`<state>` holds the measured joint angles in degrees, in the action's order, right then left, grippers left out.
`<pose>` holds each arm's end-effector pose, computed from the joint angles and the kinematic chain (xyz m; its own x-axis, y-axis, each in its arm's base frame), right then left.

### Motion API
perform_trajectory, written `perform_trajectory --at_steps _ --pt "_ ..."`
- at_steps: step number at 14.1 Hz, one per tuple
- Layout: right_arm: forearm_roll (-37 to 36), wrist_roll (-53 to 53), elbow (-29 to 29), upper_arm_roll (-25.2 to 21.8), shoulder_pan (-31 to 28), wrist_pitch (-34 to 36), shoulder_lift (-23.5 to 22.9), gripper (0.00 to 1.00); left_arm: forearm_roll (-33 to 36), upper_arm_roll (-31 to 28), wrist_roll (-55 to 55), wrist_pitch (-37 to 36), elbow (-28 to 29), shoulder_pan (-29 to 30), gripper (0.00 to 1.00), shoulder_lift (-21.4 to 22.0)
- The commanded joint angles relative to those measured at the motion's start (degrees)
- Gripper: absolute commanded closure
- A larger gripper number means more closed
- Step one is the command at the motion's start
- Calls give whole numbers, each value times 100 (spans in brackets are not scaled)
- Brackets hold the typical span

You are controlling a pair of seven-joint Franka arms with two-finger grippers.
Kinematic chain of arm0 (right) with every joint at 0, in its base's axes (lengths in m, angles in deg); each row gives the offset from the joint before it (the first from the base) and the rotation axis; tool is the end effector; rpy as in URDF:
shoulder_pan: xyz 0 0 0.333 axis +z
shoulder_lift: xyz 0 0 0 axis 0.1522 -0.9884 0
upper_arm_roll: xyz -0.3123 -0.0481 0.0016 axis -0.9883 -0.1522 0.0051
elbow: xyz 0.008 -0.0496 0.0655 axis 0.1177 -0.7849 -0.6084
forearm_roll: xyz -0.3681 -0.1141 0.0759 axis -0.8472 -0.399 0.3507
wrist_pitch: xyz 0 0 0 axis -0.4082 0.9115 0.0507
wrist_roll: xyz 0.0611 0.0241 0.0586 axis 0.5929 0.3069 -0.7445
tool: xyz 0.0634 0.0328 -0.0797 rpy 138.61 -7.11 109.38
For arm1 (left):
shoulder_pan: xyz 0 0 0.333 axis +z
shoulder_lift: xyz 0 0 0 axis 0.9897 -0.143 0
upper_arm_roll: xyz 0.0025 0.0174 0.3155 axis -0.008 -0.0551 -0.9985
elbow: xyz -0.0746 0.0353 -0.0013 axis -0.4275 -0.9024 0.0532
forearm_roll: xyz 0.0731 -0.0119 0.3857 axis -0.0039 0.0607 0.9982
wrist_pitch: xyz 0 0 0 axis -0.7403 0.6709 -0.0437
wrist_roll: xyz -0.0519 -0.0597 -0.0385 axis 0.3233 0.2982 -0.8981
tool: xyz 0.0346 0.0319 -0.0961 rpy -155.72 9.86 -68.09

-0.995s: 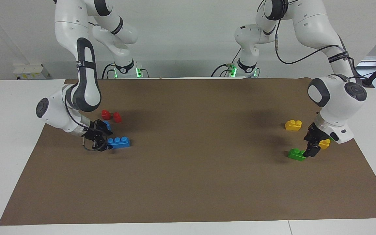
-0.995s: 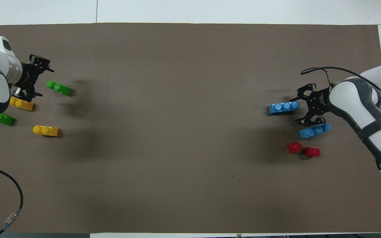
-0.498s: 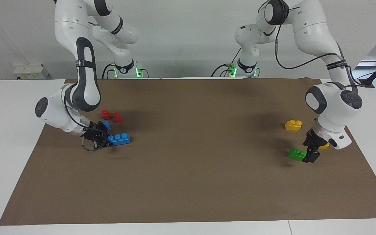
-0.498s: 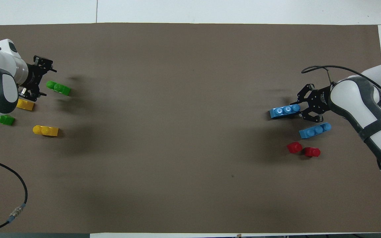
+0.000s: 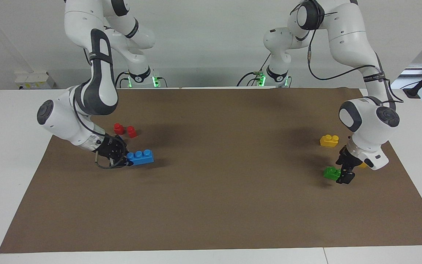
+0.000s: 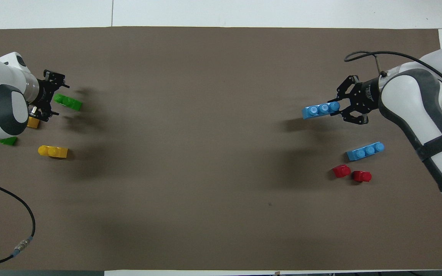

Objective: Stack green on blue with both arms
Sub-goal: 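Carry the blue brick toward the table center with the right gripper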

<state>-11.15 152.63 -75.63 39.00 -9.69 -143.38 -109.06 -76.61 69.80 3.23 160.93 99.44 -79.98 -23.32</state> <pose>0.6356 0.0310 0.3688 0.1457 -0.9012 -0.4081 -0.9883 -0.1513 -0.0189 0.6684 0.0525 0.3185 0.4222 0.9059 0.0320 0.9005 -0.4232 0.1000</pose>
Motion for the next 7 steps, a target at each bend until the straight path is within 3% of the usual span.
perform_trajectory --at_steps 1,5,7 --pt "168 766 51 -4 575 -62 36 100 -86 10 -55 151 141 14 16 67" --pt "300 1522 -19 -4 1331 -579 45 100 -94 10 -73 212 133 23 97 67" --pt "309 1822 -116 -4 1718 -957 71 100 -94 10 -64 274 115 31 100 58"
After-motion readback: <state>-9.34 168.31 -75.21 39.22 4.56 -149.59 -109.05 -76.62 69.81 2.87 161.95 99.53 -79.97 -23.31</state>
